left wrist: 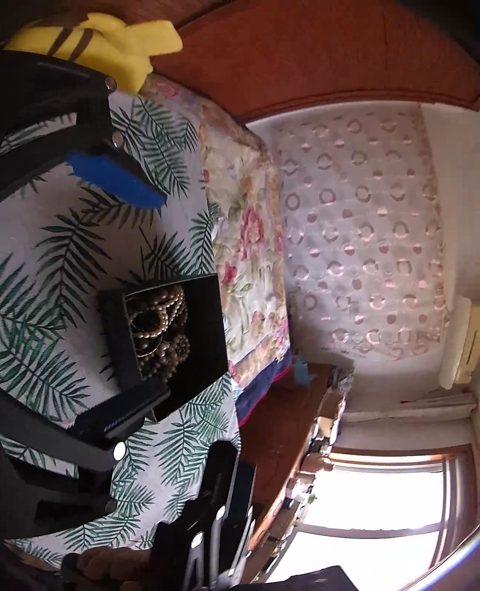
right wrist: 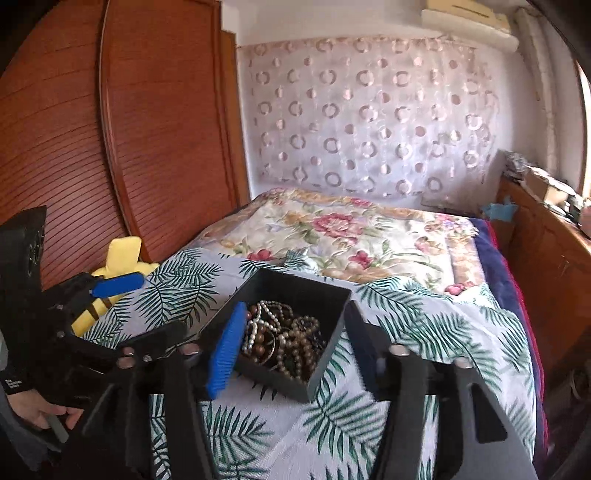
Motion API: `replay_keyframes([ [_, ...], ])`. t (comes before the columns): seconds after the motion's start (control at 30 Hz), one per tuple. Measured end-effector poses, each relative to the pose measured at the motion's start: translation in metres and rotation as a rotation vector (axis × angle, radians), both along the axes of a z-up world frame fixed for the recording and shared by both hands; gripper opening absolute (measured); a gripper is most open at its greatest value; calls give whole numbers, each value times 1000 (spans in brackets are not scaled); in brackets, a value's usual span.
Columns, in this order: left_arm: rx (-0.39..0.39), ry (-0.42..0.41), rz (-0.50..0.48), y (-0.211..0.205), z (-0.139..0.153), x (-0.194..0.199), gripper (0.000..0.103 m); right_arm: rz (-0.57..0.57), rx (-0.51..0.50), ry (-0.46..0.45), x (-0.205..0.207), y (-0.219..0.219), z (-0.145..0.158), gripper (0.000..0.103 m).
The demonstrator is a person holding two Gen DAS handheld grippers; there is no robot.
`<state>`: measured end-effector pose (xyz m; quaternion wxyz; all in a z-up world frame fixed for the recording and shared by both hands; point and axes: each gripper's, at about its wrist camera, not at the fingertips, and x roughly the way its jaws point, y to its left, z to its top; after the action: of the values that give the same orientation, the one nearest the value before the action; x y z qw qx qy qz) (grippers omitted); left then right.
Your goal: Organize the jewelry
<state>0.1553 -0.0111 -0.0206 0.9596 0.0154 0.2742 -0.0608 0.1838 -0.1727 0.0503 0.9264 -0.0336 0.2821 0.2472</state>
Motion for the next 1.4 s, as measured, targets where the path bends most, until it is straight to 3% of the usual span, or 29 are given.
replay_keyframes([
  [0.13, -6, -24, 26, 0, 7, -22, 95, -46, 25, -23, -25, -11, 0, 87],
  [0.4, -10, -46, 63, 2, 16, -63, 95, -129, 58, -90, -79, -37, -2, 100],
  [0.7, -8, -60, 95, 6, 18, -95, 95, -193, 66, -106, -111, -51, -16, 100],
  [1.4, -20, -62, 98, 8, 15, -106, 95, -226, 57, -118, -115, -49, -27, 100],
])
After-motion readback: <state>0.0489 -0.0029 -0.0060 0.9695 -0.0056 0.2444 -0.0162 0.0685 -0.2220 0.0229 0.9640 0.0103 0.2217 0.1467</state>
